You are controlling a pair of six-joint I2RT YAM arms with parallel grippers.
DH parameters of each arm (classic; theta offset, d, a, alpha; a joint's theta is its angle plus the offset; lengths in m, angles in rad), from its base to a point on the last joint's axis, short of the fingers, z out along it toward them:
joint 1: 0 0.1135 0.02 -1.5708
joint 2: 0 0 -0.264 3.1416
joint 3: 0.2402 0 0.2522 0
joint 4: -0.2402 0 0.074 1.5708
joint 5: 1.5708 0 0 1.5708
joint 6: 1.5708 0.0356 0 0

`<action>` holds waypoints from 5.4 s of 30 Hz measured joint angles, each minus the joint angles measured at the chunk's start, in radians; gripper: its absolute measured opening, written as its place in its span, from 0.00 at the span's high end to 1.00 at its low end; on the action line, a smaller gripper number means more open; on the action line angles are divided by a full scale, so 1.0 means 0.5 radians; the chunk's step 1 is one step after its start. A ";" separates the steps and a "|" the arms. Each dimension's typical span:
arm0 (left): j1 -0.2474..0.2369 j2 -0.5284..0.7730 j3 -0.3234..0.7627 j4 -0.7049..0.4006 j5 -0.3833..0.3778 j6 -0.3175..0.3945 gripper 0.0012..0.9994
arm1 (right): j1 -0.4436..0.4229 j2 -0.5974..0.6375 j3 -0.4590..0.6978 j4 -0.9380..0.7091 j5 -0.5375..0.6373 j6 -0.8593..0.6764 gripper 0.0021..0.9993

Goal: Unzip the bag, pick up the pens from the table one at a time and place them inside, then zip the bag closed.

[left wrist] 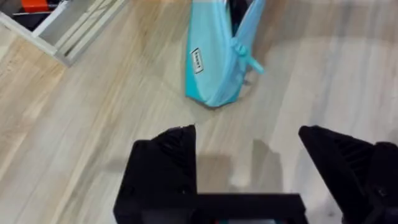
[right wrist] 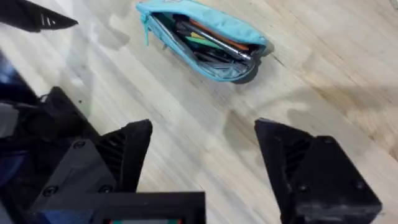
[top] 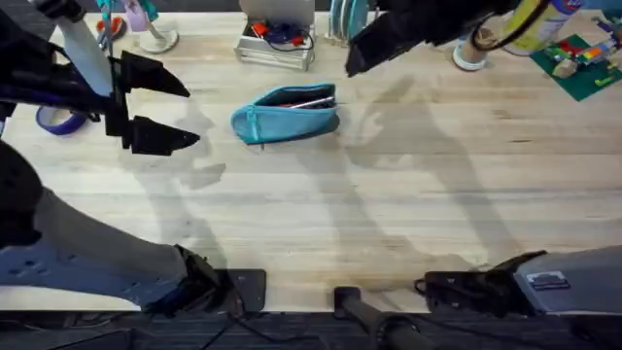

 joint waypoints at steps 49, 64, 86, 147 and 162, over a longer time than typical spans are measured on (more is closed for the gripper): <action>0.000 0.028 0.000 0.123 0.002 0.036 0.00 | 0.943 0.216 0.000 0.360 0.824 1.275 0.00; 0.000 0.028 0.000 0.123 0.002 0.036 0.00 | 1.111 0.307 -0.003 0.443 1.092 1.568 0.00; 0.000 0.028 0.000 0.123 0.002 0.036 0.00 | 1.180 0.595 -0.004 0.663 1.123 1.719 0.00; 0.000 0.028 0.000 0.083 0.002 0.036 0.01 | 1.319 0.942 -0.006 1.060 1.569 1.581 0.01; 0.000 0.028 0.000 0.077 0.002 0.036 0.00 | 1.318 0.942 -0.003 1.207 1.606 1.528 0.27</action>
